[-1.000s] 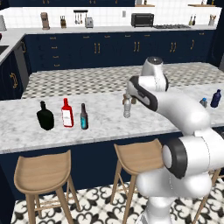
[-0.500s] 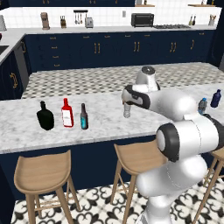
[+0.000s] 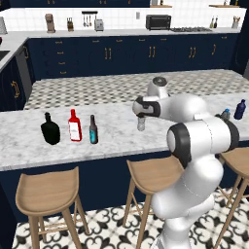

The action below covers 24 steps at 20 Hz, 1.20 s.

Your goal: Move the plastic bottles in the middle to the plastics group, and the glass bottles in the middle to the glass group.

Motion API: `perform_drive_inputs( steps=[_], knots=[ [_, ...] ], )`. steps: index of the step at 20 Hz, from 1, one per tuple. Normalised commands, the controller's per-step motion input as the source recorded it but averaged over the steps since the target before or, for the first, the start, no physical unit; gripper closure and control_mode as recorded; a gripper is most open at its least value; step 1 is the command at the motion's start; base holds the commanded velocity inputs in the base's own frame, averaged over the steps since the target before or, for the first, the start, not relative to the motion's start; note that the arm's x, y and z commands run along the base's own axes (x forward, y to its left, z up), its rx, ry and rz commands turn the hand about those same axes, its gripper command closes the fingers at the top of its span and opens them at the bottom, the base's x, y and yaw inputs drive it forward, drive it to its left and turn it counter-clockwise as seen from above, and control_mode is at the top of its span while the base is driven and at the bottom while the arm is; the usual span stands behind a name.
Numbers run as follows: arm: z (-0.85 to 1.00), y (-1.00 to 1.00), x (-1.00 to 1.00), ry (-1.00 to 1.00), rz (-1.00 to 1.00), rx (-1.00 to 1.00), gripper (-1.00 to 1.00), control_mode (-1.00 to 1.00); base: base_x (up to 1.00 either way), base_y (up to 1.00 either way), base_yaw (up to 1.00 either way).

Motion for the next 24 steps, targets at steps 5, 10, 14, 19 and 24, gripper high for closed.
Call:
perform_drive_inputs(
  steps=[5,10,14,19,24],
  knots=[
    [-0.28,0.0,0.43,0.0,0.0,0.0,-1.0,-1.0,0.0,0.0,0.0],
    [-0.21,0.0,0.38,0.0,0.0,0.0,-1.0,-1.0,0.0,0.0,0.0],
    [-0.06,0.0,0.2,0.0,0.0,0.0,-1.0,-1.0,0.0,0.0,0.0],
    [-0.22,-0.14,0.08,0.0,0.0,0.0,-1.0,-1.0,0.0,0.0,0.0],
    [-0.23,-0.05,0.08,0.0,0.0,0.0,-1.0,-1.0,0.0,0.0,0.0]
  ],
)
